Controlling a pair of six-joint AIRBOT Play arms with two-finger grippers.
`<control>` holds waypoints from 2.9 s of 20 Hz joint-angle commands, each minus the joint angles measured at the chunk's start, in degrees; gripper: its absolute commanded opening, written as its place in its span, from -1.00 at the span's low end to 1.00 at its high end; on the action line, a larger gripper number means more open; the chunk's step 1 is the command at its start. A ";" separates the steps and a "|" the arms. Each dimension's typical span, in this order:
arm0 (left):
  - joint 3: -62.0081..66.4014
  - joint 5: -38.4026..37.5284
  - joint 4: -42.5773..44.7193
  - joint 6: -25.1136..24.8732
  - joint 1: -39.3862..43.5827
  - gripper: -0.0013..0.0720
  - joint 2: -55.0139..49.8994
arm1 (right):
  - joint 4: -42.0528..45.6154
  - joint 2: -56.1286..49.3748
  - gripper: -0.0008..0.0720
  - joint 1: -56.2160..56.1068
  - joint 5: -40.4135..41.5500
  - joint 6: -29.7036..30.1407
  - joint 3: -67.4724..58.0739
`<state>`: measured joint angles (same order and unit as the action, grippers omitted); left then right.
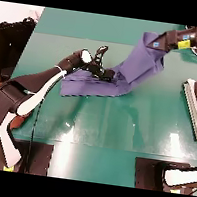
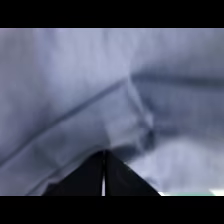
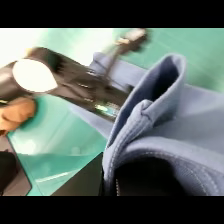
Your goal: Fold the shirts.
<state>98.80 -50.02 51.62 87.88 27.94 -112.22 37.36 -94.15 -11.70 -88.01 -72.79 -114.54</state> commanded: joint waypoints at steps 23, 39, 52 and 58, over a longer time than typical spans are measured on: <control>7.43 -29.05 18.23 -1.33 -31.78 -0.90 27.21 | 9.07 -15.08 0.18 -26.14 15.93 4.50 -1.07; 7.43 -28.68 16.39 -1.33 -31.50 -0.90 26.75 | -1.60 -14.62 0.75 -6.88 18.49 0.44 27.10; 7.43 -28.59 12.94 -1.42 -30.49 -0.90 26.75 | -7.19 -25.09 -0.93 -16.57 17.27 0.46 9.77; 7.43 -28.35 12.79 -2.84 -20.15 -0.90 26.77 | 2.01 -13.00 -0.93 -0.09 14.71 -4.39 6.27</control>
<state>106.24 -78.43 64.60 85.67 3.40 -85.45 33.82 -112.53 -19.05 -71.90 -74.48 -106.94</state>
